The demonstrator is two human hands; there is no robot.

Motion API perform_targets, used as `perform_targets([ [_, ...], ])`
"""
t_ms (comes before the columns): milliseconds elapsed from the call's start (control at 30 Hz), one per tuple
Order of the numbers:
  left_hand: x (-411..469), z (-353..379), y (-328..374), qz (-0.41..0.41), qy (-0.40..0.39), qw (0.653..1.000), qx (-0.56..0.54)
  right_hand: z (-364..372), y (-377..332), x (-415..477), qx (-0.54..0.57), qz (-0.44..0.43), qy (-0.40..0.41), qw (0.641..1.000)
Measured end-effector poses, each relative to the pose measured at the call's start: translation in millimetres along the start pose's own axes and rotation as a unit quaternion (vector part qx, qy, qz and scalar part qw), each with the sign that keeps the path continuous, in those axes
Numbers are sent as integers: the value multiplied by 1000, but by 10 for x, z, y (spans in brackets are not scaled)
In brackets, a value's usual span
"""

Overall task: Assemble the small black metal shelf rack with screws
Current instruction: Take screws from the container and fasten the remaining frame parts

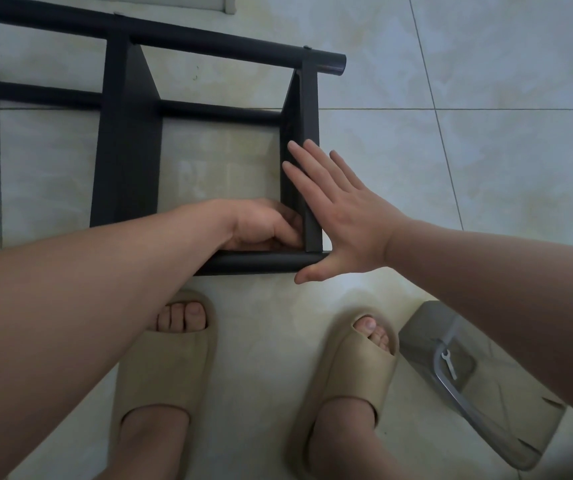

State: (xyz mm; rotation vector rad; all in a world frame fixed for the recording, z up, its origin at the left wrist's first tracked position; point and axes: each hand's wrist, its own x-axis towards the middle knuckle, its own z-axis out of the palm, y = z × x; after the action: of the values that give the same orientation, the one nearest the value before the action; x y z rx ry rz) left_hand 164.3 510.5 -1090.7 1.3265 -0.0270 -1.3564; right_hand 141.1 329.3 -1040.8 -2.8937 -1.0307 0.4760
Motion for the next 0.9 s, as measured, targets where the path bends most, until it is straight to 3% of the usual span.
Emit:
perform_targets([
  [167,-30,27,2,-35,-25,999,1,5,-8,-8,-4,2,5,1000],
  [533,-20,31,164,-60,13,998,17,11,-14,-9,-4,4,10,1000],
  [900,-25,-51,8,-77,-69,994,-29,5,-21,-12,-4,7,7,1000],
])
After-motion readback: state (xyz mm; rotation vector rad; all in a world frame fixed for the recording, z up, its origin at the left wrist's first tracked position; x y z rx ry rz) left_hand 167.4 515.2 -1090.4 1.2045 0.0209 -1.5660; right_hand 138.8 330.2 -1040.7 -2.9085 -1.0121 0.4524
